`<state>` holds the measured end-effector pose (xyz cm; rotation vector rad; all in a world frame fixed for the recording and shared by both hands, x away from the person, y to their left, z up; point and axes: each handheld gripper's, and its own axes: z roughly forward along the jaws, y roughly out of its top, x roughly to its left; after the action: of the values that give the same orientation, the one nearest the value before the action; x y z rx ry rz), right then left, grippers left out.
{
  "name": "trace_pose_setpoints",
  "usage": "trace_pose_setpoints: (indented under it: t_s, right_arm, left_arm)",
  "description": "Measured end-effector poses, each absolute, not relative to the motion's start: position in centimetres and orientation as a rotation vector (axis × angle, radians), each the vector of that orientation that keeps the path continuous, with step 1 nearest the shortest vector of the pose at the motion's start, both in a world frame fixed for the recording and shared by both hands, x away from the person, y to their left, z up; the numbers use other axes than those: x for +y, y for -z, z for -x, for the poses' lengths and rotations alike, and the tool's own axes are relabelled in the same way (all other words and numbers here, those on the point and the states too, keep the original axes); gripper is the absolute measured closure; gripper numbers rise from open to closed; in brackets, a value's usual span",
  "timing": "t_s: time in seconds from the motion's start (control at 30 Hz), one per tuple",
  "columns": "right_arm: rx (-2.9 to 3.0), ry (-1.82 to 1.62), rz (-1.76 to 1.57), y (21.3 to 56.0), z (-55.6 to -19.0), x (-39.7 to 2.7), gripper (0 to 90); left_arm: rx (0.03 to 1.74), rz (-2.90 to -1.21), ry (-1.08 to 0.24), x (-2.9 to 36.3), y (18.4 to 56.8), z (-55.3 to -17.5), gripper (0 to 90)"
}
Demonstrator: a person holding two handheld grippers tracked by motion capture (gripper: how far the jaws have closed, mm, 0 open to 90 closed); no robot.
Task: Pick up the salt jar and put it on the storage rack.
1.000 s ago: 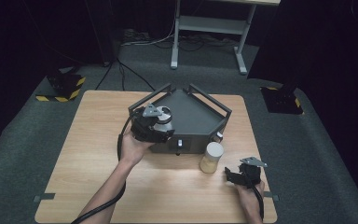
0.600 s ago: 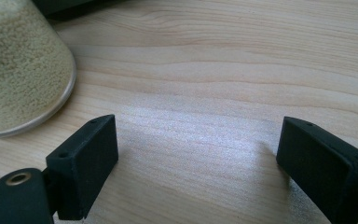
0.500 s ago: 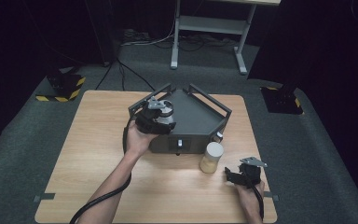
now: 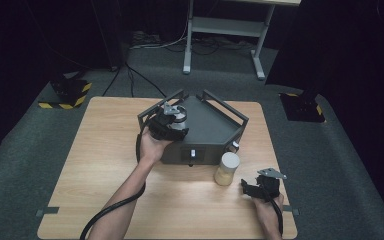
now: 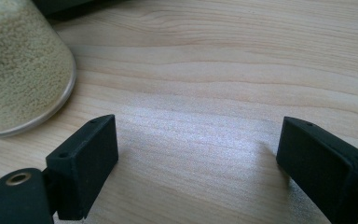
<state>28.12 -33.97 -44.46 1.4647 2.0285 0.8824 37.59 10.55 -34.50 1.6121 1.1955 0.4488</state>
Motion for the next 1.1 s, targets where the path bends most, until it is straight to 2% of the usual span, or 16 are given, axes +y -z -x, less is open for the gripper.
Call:
trace_pose_setpoints:
  t_s: [0.37,1.1]
  right_arm:
    - [2.029,-0.882,-1.464,44.5,-28.1,-34.0,12.3]
    - [2.029,-0.882,-1.464,44.5,-28.1,-34.0,12.4]
  left_arm:
    - [1.217,-1.608,-0.49,9.6,35.3,-38.4,30.6]
    - [1.225,-1.584,-0.441,10.3,36.2,-39.3,30.5]
